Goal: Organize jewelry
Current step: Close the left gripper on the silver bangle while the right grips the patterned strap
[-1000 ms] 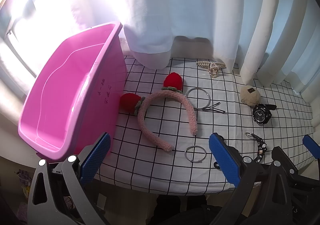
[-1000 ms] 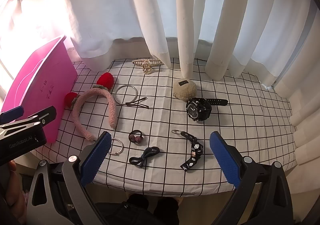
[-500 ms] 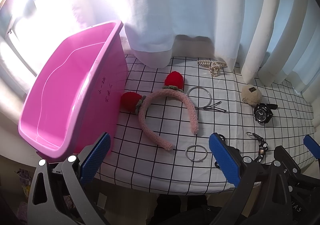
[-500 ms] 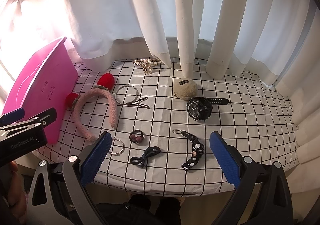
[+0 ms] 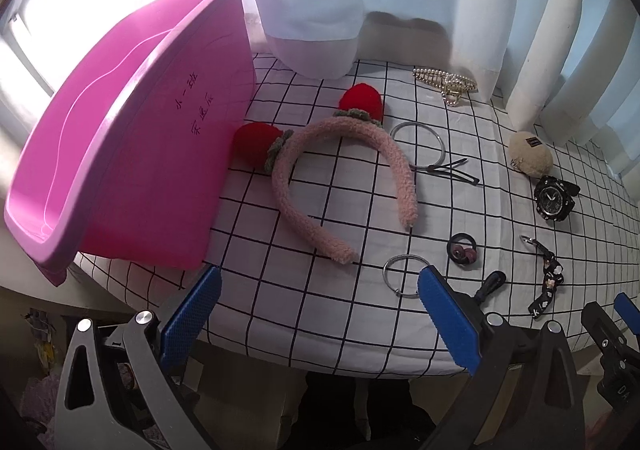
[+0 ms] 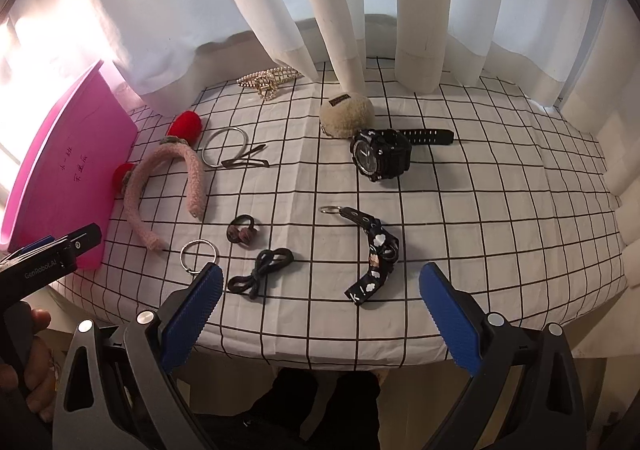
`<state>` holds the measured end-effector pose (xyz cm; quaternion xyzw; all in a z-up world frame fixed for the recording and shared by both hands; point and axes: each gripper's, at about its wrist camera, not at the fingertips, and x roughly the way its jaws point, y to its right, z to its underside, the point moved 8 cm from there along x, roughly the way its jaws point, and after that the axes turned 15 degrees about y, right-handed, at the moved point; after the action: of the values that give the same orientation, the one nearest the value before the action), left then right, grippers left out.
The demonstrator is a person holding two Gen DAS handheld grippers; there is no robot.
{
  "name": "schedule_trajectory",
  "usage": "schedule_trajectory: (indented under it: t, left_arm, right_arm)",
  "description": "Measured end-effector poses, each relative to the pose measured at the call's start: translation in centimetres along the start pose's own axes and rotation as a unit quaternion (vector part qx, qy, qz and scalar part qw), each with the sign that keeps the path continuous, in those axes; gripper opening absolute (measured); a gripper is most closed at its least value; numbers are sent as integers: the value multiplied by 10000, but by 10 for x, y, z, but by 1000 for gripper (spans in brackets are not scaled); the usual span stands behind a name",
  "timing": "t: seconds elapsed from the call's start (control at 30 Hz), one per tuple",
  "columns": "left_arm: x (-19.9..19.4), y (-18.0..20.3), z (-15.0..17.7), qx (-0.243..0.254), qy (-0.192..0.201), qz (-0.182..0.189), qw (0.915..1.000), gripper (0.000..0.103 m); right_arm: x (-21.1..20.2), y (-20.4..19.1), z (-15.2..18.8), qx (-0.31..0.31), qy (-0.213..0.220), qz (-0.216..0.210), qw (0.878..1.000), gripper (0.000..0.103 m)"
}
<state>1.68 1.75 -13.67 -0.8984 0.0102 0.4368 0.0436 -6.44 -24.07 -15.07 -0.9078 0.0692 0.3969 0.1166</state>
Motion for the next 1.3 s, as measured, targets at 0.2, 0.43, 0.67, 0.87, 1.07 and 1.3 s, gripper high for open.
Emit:
schedule_trajectory:
  t: [0.2, 0.43, 0.67, 0.87, 1.07, 1.3]
  left_arm:
    - [25, -1, 25, 81, -103, -83, 9999, 97]
    - [52, 2, 46, -114, -194, 95, 9997, 97]
    - [66, 10, 57, -205, -176, 131, 9995, 97]
    - [71, 42, 65, -146, -229, 391, 9989, 97]
    - [74, 61, 65, -26, -173, 429, 9989, 97]
    - [87, 73, 64, 16, -235, 368, 9990, 97]
  right_arm:
    - [27, 41, 24, 200, -141, 219, 9995, 94]
    - [65, 63, 38, 216, -314, 314, 9988, 94]
    - [89, 65, 40, -78, -333, 350, 9988, 94]
    - [98, 66, 41, -142, -343, 272, 9989, 94]
    - [103, 67, 41, -240, -357, 267, 9987, 94]
    - [111, 66, 41, -438, -400, 353, 9976, 94]
